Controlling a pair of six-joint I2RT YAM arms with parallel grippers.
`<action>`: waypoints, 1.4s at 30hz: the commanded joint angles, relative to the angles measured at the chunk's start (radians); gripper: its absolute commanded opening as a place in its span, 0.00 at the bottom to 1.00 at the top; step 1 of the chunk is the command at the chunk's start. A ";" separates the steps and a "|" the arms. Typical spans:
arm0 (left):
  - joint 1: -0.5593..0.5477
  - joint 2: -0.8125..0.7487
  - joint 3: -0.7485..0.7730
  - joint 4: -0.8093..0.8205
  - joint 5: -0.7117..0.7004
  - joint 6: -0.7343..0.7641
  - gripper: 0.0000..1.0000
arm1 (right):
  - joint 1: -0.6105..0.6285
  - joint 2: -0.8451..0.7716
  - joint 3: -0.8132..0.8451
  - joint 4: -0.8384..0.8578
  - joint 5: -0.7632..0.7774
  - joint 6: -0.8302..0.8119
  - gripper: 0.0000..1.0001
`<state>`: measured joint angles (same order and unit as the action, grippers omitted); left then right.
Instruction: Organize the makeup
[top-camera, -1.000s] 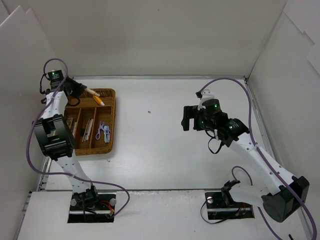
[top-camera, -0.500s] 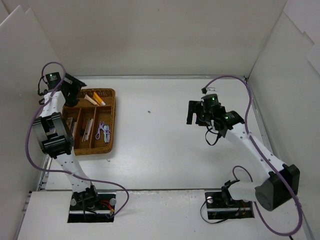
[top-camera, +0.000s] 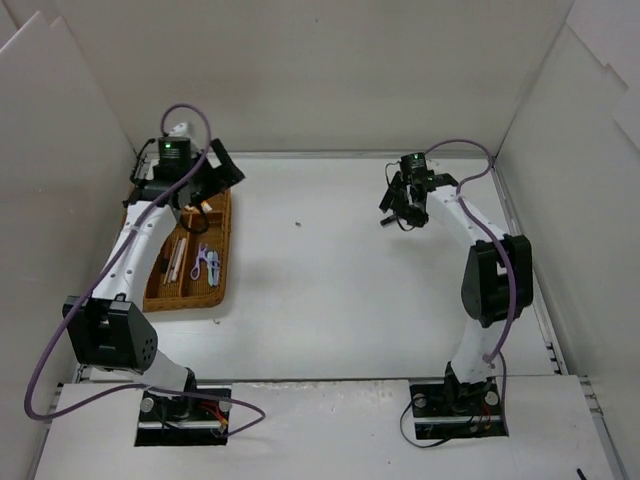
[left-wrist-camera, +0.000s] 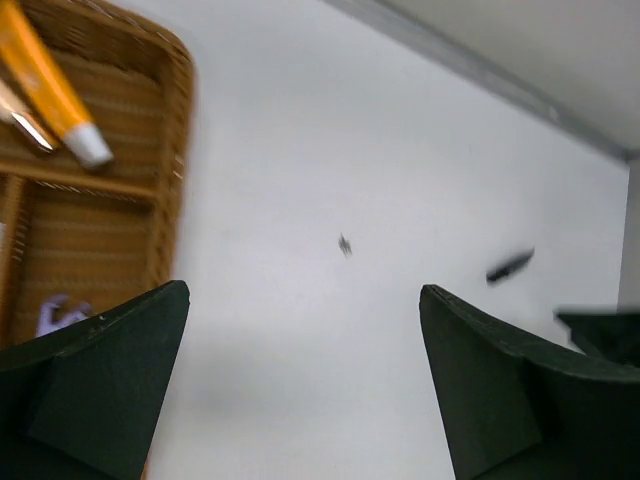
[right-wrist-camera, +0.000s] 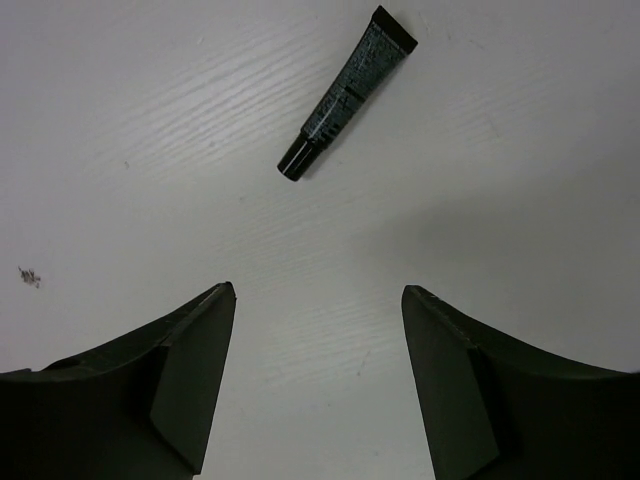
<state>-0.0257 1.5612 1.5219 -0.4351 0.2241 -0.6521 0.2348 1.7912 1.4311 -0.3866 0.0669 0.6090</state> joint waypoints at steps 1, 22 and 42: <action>-0.113 -0.090 -0.058 -0.073 -0.060 0.112 0.94 | -0.011 0.095 0.104 0.002 0.027 0.106 0.64; -0.350 -0.196 -0.195 -0.217 -0.029 0.192 0.95 | -0.055 0.435 0.325 -0.055 0.060 0.233 0.41; -0.350 -0.139 -0.187 0.001 0.280 0.077 0.96 | 0.196 -0.117 -0.081 0.101 -0.116 -0.411 0.00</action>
<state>-0.3717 1.4128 1.2736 -0.5461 0.4088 -0.5213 0.3878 1.9163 1.4105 -0.3573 0.0204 0.3798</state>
